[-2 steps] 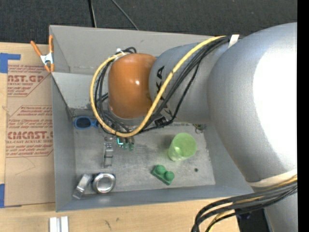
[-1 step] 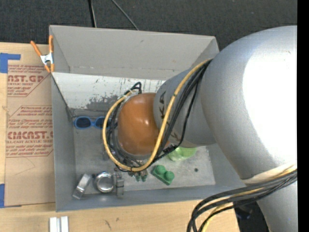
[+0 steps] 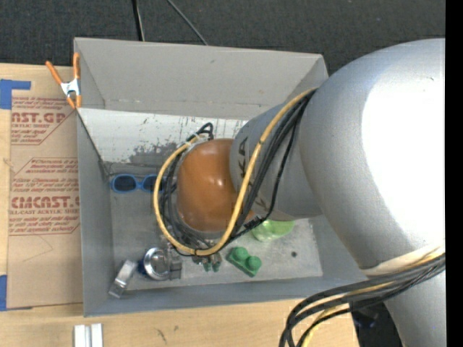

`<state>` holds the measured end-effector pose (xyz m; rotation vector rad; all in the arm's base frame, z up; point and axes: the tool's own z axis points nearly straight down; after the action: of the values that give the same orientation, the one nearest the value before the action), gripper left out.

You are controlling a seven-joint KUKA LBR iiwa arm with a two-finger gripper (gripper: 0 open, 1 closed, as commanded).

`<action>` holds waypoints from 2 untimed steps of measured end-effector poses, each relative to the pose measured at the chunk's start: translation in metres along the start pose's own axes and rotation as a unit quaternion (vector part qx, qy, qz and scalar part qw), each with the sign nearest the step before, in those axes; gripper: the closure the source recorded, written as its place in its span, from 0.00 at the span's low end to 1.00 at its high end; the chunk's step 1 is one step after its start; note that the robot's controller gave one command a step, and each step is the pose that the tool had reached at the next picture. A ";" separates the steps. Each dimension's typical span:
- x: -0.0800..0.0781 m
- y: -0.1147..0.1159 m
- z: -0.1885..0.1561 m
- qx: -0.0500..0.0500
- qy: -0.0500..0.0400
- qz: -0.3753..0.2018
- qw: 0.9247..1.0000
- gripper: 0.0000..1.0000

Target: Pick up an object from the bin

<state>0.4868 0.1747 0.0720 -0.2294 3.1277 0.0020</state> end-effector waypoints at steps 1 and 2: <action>0.002 -0.005 -0.159 0.000 -0.002 -0.013 1.000 1.00; 0.003 -0.005 -0.154 0.000 0.002 -0.013 1.000 0.00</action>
Offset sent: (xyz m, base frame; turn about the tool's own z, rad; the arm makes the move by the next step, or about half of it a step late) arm -0.0037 -0.0062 0.1545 -0.0258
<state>0.4834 0.1693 0.2262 -0.2714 3.1281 0.0018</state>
